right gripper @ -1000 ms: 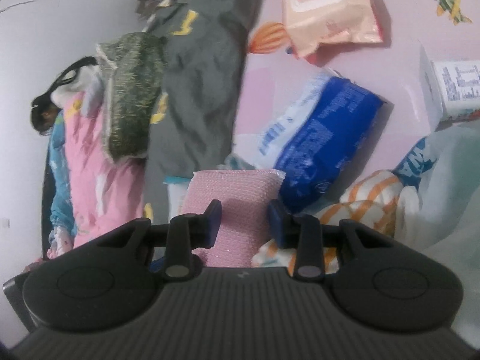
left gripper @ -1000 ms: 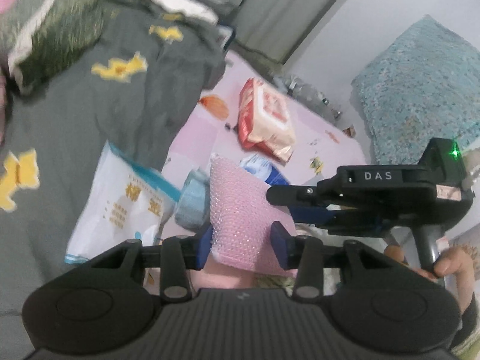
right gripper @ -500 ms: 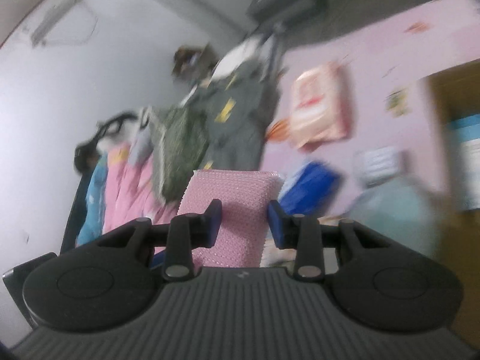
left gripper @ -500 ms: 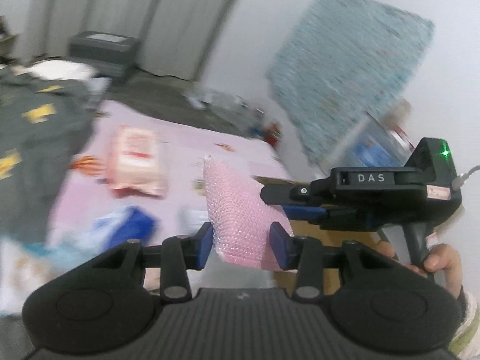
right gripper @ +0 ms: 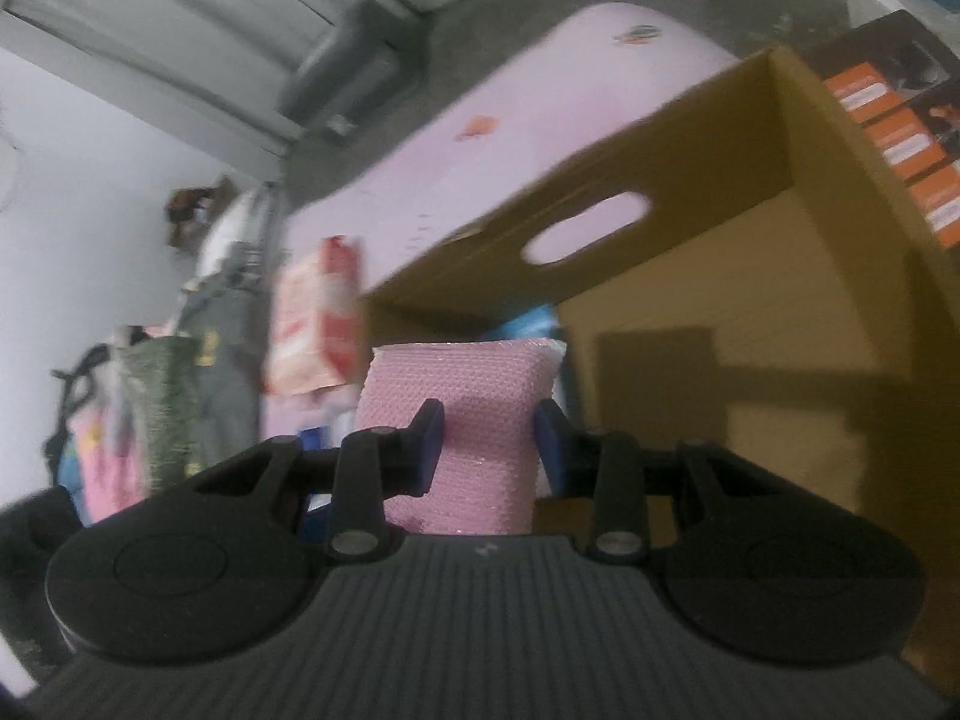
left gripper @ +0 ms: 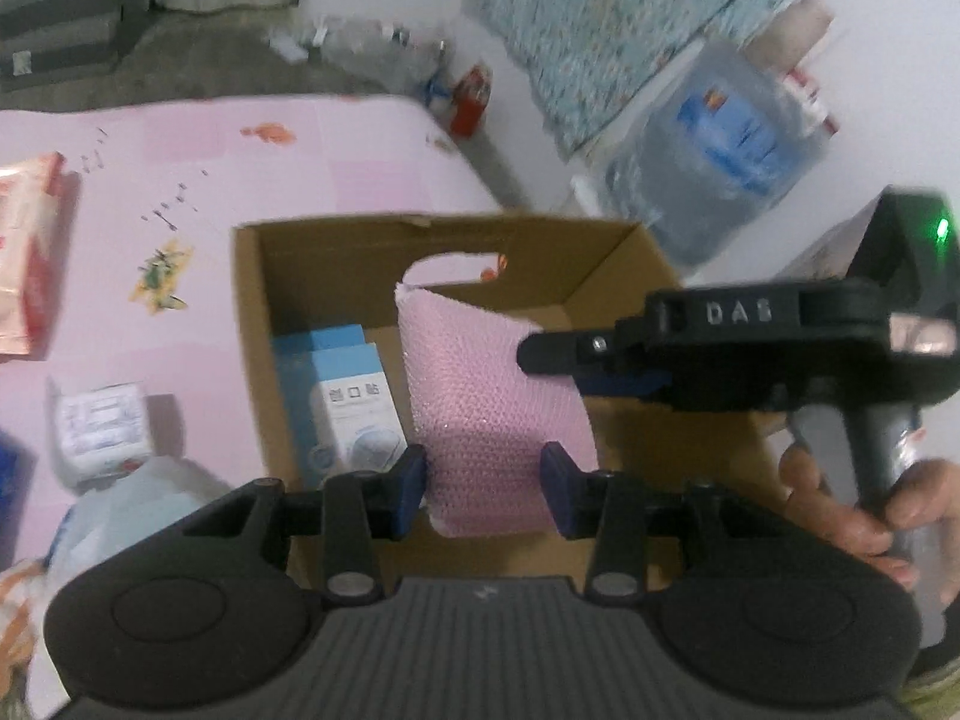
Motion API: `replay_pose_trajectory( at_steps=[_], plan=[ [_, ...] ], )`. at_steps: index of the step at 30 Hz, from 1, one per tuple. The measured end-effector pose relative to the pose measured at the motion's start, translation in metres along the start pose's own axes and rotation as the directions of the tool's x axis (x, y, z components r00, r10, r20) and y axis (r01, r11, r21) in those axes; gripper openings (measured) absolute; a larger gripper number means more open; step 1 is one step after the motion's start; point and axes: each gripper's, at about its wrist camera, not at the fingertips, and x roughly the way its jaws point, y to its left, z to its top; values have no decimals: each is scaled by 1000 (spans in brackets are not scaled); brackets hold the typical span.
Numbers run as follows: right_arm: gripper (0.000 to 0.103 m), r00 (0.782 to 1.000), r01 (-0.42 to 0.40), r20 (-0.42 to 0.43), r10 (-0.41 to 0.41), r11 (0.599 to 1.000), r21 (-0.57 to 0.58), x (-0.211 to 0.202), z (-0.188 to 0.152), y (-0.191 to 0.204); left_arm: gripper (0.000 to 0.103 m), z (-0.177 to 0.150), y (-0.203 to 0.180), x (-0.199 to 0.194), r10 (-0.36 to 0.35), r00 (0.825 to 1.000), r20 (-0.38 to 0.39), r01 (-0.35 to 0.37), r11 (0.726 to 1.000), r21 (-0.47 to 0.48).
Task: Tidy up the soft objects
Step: 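Carry the pink sponge with the right gripper into the cardboard box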
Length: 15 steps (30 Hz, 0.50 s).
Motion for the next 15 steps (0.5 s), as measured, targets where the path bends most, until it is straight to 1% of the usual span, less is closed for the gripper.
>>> replay_pose_trajectory(
  at_steps=[3,6,8,10,13,15],
  plan=[
    [33,998,54,-20,-55,998,-32,21,17,-10,43,8,-2,30,25,999,-43,-25,1000,2],
    [33,994,105,-30,-107,991,-79,41,30,-18,46,14,-1,54,27,997,-78,-28,1000,-7],
    [33,988,143,-35,-148,983,-115,56,37,-20,47,15,0,69,27,994,-104,-29,999,-18],
    [32,980,185,-46,-193,972,-142,73,41,-27,50,16,-1,78,35,992,-117,-38,999,-17],
    [32,975,199,-68,-210,970,-142,88,41,-36,57,15,-2,77,30,993,-114,-31,999,-10],
    [32,973,207,-69,-219,967,-151,93,39,-38,58,14,-2,72,27,994,-101,-27,1000,1]
  ],
)
